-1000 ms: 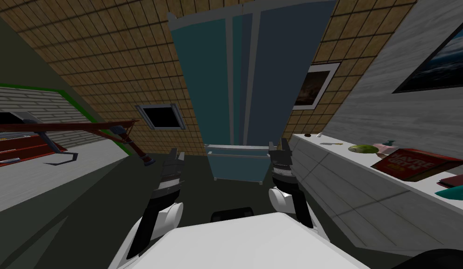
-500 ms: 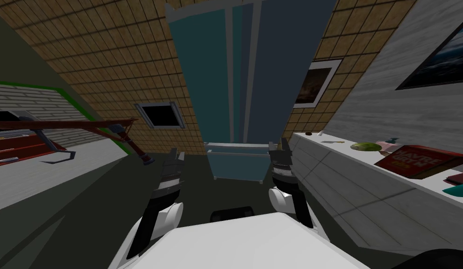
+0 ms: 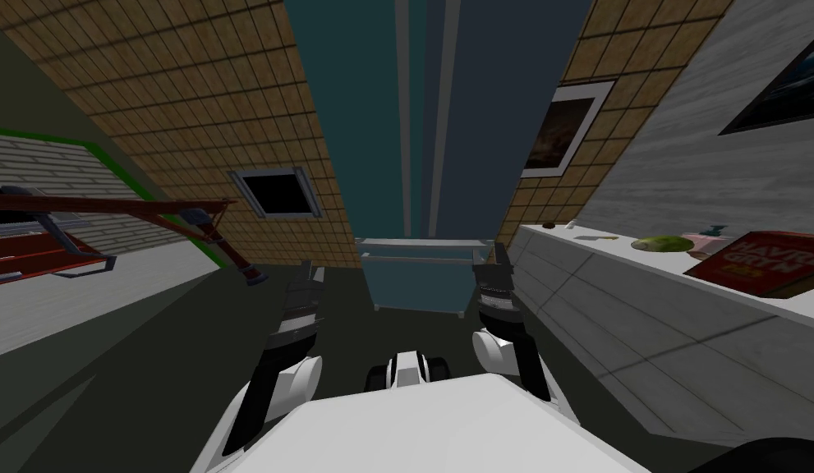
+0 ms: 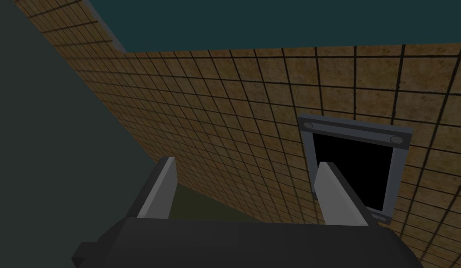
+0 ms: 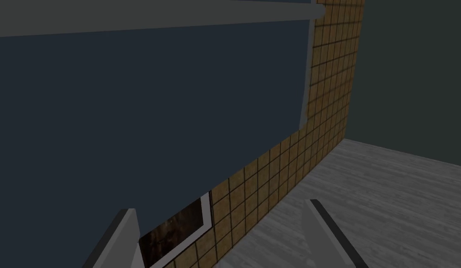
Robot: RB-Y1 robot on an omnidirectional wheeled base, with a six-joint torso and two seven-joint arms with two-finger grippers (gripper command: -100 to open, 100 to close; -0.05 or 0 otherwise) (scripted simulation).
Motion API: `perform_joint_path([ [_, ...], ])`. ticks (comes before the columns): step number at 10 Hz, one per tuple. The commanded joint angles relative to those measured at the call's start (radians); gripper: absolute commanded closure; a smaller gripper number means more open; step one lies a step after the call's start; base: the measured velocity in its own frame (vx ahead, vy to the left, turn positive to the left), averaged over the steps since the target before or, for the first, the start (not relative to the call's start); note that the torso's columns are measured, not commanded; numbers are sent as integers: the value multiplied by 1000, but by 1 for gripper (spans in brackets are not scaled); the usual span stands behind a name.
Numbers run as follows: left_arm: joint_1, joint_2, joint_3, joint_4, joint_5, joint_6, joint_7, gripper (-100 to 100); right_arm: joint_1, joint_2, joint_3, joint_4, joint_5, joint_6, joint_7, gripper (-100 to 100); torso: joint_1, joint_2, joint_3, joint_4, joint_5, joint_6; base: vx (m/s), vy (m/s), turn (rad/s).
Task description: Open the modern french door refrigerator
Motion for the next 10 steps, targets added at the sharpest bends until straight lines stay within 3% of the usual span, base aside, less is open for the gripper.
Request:
perform_joint_path([
  [1,0,0,0,0,0,0,0,0,-1,-69,-6,4,13,0,10,-100,0,33,-69,33,0,0,19,18,-5],
  [5,0,0,0,0,0,0,0,0,-4,-175,-28,16,62,0,45,-100,1,46,-94,47,0,0,40,34,-9],
  [10,0,0,0,0,0,0,0,0,-10,-277,-71,32,158,-1,116,-100,1,46,-94,47,0,0,72,64,-15],
])
